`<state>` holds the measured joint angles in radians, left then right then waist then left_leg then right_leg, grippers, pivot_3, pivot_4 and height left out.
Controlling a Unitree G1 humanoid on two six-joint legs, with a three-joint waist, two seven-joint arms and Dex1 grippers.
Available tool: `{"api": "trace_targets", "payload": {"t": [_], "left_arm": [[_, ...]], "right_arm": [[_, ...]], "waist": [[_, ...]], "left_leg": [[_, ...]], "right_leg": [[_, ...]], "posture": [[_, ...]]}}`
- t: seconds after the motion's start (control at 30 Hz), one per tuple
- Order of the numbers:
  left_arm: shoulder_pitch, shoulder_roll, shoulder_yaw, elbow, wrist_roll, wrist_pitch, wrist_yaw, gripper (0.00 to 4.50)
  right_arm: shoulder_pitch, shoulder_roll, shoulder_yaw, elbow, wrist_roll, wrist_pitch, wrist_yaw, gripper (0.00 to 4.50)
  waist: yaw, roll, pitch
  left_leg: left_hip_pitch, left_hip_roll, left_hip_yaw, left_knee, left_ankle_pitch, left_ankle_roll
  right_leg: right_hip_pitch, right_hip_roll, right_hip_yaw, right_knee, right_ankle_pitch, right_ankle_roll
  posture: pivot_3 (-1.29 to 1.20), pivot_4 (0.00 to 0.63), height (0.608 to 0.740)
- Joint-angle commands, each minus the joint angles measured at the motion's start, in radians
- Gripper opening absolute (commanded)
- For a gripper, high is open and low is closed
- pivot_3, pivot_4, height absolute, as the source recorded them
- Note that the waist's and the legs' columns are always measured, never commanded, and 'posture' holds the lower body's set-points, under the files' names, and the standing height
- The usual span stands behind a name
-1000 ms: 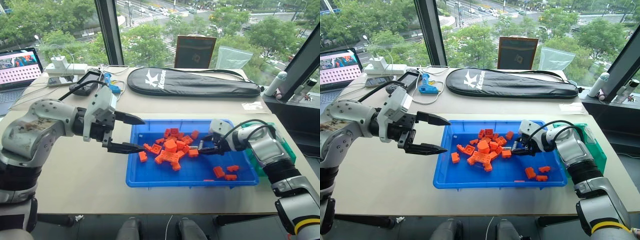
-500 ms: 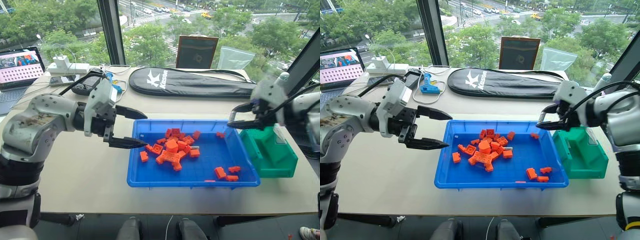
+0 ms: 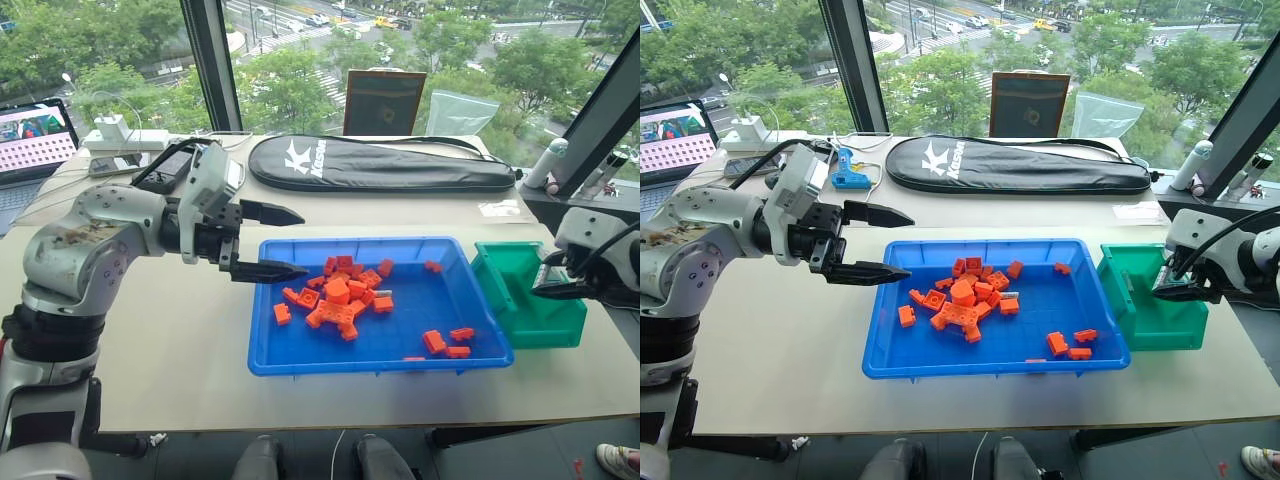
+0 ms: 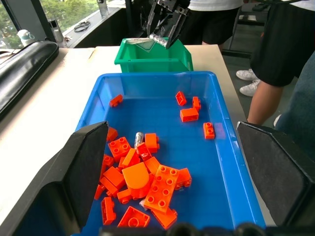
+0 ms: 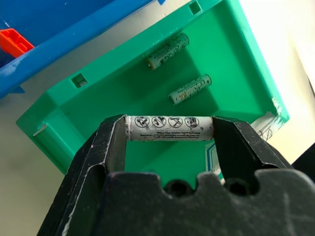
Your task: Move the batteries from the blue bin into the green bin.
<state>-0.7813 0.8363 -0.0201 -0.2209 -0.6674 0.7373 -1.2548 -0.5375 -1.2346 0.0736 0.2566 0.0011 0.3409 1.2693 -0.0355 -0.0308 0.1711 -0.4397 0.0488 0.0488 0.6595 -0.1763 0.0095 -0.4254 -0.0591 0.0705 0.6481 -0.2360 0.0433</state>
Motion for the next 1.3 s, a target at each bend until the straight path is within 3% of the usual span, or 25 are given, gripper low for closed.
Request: {"api": "trace_targets", "payload": {"t": [0.03, 0.13, 0.33, 0.57, 0.7, 0.87, 1.0, 1.3], "left_arm": [[-0.015, 0.012, 0.009, -0.015, 0.006, -0.018, -0.006, 4.50], [-0.008, 0.018, 0.013, -0.024, 0.004, -0.013, -0.007, 4.50], [-0.001, 0.029, 0.019, -0.031, 0.002, -0.010, -0.005, 4.50], [0.000, 0.035, 0.016, -0.026, 0.005, -0.014, -0.004, 4.50], [-0.003, 0.038, 0.013, -0.022, 0.014, -0.020, -0.005, 4.50], [0.005, 0.046, 0.015, -0.032, 0.016, -0.014, -0.008, 4.50], [0.004, 0.055, 0.017, -0.043, 0.008, -0.001, -0.011, 4.50], [0.006, 0.061, 0.017, -0.041, 0.015, -0.004, -0.007, 4.50]], "right_arm": [[0.007, -0.015, -0.007, 0.024, -0.023, -0.034, -0.004, 3.67], [-0.002, -0.023, -0.009, 0.020, -0.032, -0.042, -0.007, 4.48], [-0.127, -0.005, -0.077, -0.078, 0.047, 0.026, -0.008, 4.48], [-0.172, 0.190, -0.095, -0.348, 0.273, 0.211, -0.018, 4.48], [-0.115, 0.320, -0.012, -0.445, 0.280, 0.265, -0.090, 4.48], [-0.058, 0.397, 0.072, -0.503, 0.266, 0.287, -0.123, 4.48], [-0.005, 0.426, 0.154, -0.460, 0.210, 0.226, -0.134, 4.48], [0.000, 0.469, 0.193, -0.341, 0.159, 0.137, -0.145, 4.48]], "waist": [[0.001, 0.000, 0.000], [0.001, 0.000, 0.000], [-0.009, 0.001, 0.001], [-0.006, 0.001, 0.001], [0.007, 0.001, 0.001], [0.021, 0.001, 0.001], [0.022, 0.000, 0.001], [0.021, 0.000, 0.001]], "left_leg": [[0.000, 0.000, 0.000, 0.000, 0.000, 0.000], [0.000, 0.000, 0.000, 0.000, 0.000, 0.000], [0.000, 0.000, 0.000, 0.000, 0.000, 0.000], [0.000, 0.001, -0.002, 0.000, 0.000, 0.000], [0.000, 0.000, -0.002, 0.000, 0.000, 0.000], [-0.002, 0.000, -0.002, 0.000, 0.000, 0.000], [-0.001, 0.000, -0.002, 0.000, 0.000, 0.000], [-0.001, 0.000, -0.002, 0.001, 0.000, 0.000]], "right_leg": [[0.000, 0.000, 0.000, 0.000, 0.000, 0.000], [0.000, 0.000, 0.000, 0.000, 0.000, 0.000], [0.000, 0.000, 0.000, 0.000, 0.000, 0.000], [0.001, 0.001, -0.001, 0.000, 0.000, 0.000], [0.001, 0.000, -0.001, 0.000, 0.000, 0.000], [0.000, 0.000, -0.001, 0.000, 0.000, 0.000], [0.000, 0.001, -0.001, 0.000, 0.000, 0.000], [0.000, 0.001, -0.001, 0.000, 0.000, 0.000]], "posture": [[0.00, 0.150, 0.733], [0.00, 0.150, 0.733], [0.00, 0.150, 0.733], [0.00, 0.150, 0.733], [0.00, 0.150, 0.733], [0.00, 0.150, 0.733], [0.00, 0.150, 0.733], [0.00, 0.150, 0.733]]}}
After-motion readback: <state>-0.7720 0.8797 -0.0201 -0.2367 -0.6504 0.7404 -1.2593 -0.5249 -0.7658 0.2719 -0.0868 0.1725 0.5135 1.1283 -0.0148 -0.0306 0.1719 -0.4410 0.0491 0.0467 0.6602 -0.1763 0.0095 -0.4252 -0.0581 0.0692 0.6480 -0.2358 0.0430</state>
